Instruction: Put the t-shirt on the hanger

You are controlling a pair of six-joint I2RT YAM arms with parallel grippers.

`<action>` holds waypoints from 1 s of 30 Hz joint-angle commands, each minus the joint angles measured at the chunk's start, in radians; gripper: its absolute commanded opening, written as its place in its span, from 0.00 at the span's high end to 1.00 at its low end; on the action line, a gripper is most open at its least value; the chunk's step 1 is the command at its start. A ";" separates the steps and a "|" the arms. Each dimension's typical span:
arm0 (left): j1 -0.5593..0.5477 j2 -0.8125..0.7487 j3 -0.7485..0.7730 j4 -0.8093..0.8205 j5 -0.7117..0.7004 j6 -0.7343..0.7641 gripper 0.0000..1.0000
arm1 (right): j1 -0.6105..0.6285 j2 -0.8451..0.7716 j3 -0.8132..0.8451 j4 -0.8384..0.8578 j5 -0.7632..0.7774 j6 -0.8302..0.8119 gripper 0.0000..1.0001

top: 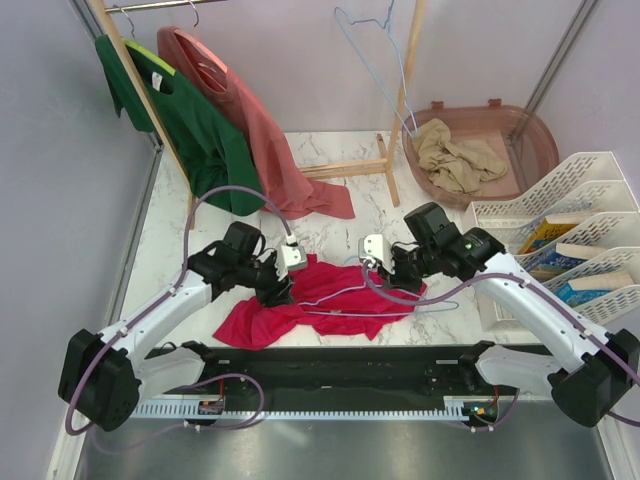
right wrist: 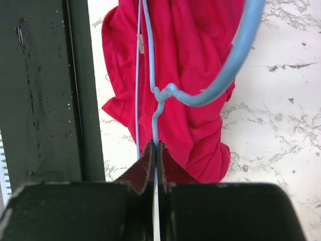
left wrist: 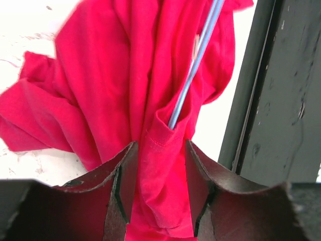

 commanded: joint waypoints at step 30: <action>-0.011 0.070 -0.049 0.237 0.173 0.183 0.90 | 0.004 0.130 -0.033 0.300 -0.186 0.110 1.00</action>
